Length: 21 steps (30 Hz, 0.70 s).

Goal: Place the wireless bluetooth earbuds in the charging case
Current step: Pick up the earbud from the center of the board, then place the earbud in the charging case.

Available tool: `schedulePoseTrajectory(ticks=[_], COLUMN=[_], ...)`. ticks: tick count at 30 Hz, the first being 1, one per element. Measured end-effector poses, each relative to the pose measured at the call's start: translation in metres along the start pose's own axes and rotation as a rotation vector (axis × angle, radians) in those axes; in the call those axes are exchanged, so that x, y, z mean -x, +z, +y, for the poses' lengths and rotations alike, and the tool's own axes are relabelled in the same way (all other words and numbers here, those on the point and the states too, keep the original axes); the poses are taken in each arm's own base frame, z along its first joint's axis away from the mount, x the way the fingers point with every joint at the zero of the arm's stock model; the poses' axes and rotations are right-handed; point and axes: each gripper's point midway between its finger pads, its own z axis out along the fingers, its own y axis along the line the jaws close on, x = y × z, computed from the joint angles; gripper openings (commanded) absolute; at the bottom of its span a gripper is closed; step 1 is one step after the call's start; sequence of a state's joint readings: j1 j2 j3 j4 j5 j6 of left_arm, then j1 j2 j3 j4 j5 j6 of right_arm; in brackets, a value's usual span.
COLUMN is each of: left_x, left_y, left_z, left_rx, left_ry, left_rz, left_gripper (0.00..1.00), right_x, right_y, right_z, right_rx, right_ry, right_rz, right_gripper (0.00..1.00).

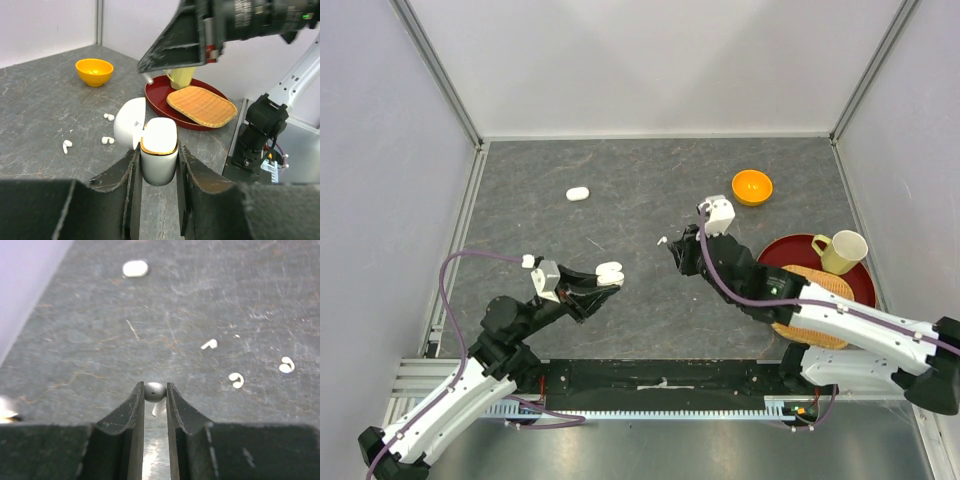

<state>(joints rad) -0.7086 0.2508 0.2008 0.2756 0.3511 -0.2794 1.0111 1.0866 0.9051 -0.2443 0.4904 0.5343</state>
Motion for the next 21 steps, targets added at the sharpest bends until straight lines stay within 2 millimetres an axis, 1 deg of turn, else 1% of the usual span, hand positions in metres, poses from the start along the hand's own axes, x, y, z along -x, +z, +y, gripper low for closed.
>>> schedulePoseTrajectory(ticks=[3,6,10,12,15,21], left_x=[0.001,0.001,0.001,0.002,0.005,0.008], left_y=[0.003,0.006,0.01,0.011,0.011,0.011], left_z=[0.003,0.005,0.006,0.005,0.004,-0.001], left_rx=[0.012,0.016,0.016,0.014,0.009,-0.017], left_ry=[-0.007,-0.019,-0.031,-0.035,-0.034,-0.027], left_rz=[-0.011,-0.012,-0.013,-0.017,-0.031,-0.044], left_gripper=[0.02,0.02,0.02,0.02,0.02,0.02], right_x=[0.02,0.033,0.046,0.046,0.047,0.036], right_y=[-0.022,-0.041,-0.062,-0.069,-0.071,-0.062], right_z=[0.02,0.042,0.066,0.077,0.089,0.106], right_rx=[0.042,0.08,0.115,0.138,0.15,0.17], right_ry=[0.009,0.004,-0.006,-0.014,-0.026,-0.069], right_rz=[-0.107,-0.193,-0.29,-0.307,-0.337,-0.338], right_gripper=[0.09,0.06,0.04,0.03,0.02,0.0])
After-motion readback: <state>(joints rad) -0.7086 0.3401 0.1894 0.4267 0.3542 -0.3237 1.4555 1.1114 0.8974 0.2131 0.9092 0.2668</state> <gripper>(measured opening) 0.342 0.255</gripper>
